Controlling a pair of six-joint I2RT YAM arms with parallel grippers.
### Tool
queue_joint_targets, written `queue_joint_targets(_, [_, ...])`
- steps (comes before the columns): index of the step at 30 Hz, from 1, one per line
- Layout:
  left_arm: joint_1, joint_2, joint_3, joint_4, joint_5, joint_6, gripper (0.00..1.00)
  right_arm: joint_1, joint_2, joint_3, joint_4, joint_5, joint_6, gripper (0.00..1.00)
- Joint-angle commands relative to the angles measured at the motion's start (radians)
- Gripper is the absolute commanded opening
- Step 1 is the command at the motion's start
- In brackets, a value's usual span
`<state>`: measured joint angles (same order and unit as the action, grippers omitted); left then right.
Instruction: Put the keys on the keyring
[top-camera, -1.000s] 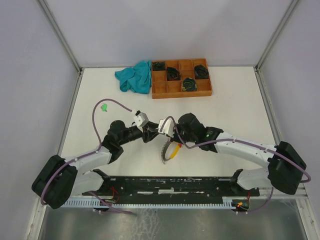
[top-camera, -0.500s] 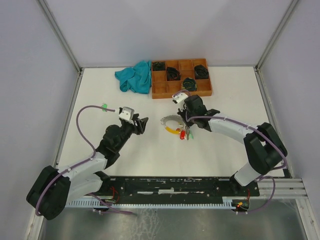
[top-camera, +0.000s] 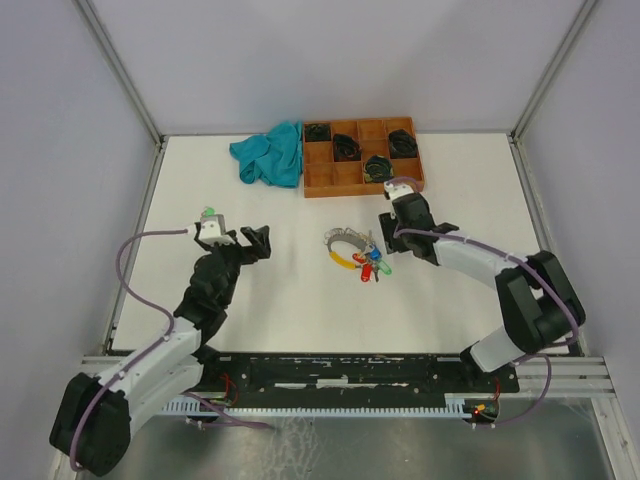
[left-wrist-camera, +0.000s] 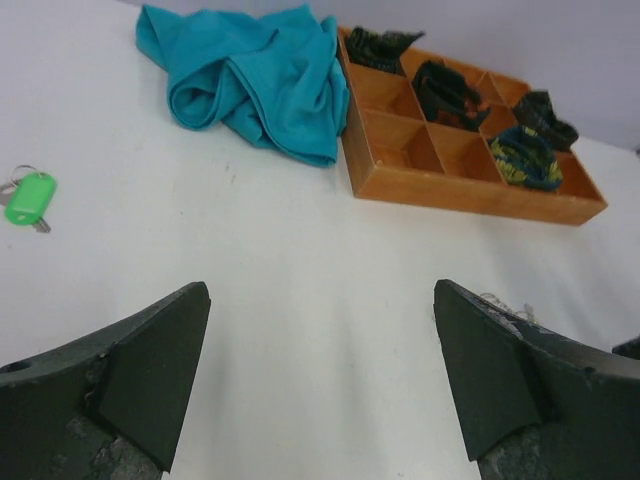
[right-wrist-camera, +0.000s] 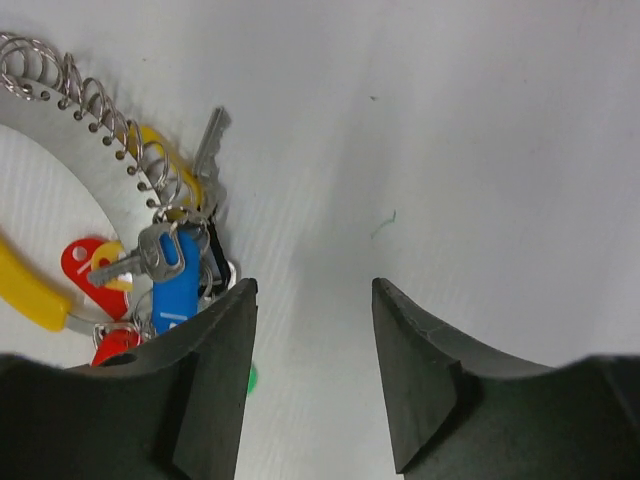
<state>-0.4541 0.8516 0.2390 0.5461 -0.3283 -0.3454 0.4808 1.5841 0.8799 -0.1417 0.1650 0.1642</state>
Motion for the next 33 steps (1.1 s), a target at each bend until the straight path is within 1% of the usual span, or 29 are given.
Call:
queue_joint_targets(1, [0.004, -0.168, -0.012, -0.074, -0.109, -0.11, 0.99, 0.001, -0.204, -0.063, 0.032, 0.081, 0.077, 0.63])
queue_joint_targets(2, [0.004, -0.218, -0.02, -0.1, -0.125, -0.137, 0.99, 0.001, -0.246, -0.078, 0.017, 0.102, 0.092, 0.67])
queue_joint_targets(6, [0.003, -0.419, -0.023, -0.268, -0.185, -0.227, 0.99, 0.002, -0.426, -0.098, -0.084, 0.167, 0.143, 0.98])
queue_joint_targets(7, [0.002, -0.471, -0.023, -0.306, -0.182, -0.231, 0.99, 0.0, -0.47, -0.104, -0.102, 0.179, 0.158, 1.0])
queue_joint_targets(10, [0.001, -0.642, -0.034, -0.403, -0.176, -0.236, 0.99, 0.001, -0.606, -0.147, -0.124, 0.231, 0.189, 1.0])
queue_joint_targets(14, [-0.006, -0.838, -0.092, -0.442, -0.149, -0.237, 0.99, 0.002, -0.795, -0.241, -0.101, 0.241, 0.18, 1.0])
queue_joint_targets(15, [-0.007, -0.852, -0.099, -0.452, -0.143, -0.229, 0.99, 0.001, -0.835, -0.266, -0.091, 0.244, 0.175, 1.0])
queue_joint_targets(18, [-0.008, -0.796, -0.083, -0.504, -0.137, -0.22, 0.99, 0.001, -0.951, -0.337, -0.064, 0.223, 0.143, 1.0])
queue_joint_targets(20, [-0.007, -0.779, -0.093, -0.507, -0.126, -0.203, 0.99, 0.001, -1.021, -0.393, -0.031, 0.217, 0.151, 1.0])
queue_joint_targets(23, [-0.006, -0.798, -0.114, -0.514, -0.123, -0.177, 0.99, 0.002, -1.06, -0.436, 0.007, 0.223, 0.162, 1.0])
queue_joint_targets(26, [-0.008, -0.849, -0.135, -0.508, -0.129, -0.154, 0.99, 0.001, -1.051, -0.445, 0.011, 0.233, 0.162, 1.0])
queue_joint_targets(33, [-0.007, -0.836, -0.145, -0.477, -0.128, -0.141, 0.99, 0.002, -1.008, -0.458, 0.06, 0.238, 0.17, 1.0])
